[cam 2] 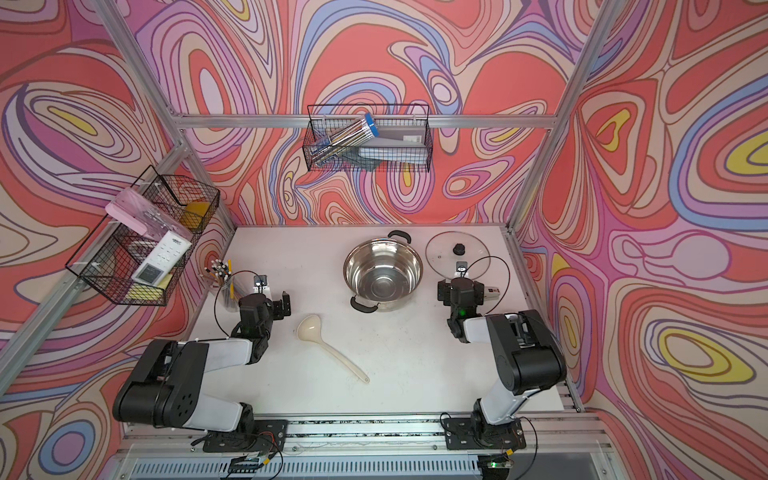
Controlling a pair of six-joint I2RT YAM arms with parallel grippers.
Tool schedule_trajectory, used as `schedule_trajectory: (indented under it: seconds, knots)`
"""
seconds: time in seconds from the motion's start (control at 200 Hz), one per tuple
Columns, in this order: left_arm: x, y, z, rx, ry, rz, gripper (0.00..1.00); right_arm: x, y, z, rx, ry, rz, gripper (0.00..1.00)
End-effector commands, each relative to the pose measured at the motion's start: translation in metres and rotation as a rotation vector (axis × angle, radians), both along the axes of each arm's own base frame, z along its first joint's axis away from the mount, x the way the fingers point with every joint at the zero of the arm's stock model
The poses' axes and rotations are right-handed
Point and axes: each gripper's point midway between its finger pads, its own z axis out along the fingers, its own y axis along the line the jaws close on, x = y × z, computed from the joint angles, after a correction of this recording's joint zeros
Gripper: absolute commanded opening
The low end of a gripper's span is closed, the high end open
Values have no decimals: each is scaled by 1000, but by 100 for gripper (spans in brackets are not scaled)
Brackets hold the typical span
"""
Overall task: Stir the soup with a spoon
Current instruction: Reset both arms
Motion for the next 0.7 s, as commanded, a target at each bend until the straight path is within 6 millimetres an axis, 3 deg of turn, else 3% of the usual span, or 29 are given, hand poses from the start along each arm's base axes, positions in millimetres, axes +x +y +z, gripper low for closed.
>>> schedule_trajectory:
  seconds: [0.0, 0.17, 0.691]
  knots:
    - [11, -7, 13, -16, -65, -61, 99, 10, -5, 23, 56, -122, 23, 98]
    - [13, -4, 10, -43, -49, -69, 99, -2, -10, 17, 112, -174, 62, 98]
    - [13, -8, 10, -56, -52, -110, 99, 1, -13, 17, 107, -175, 46, 98]
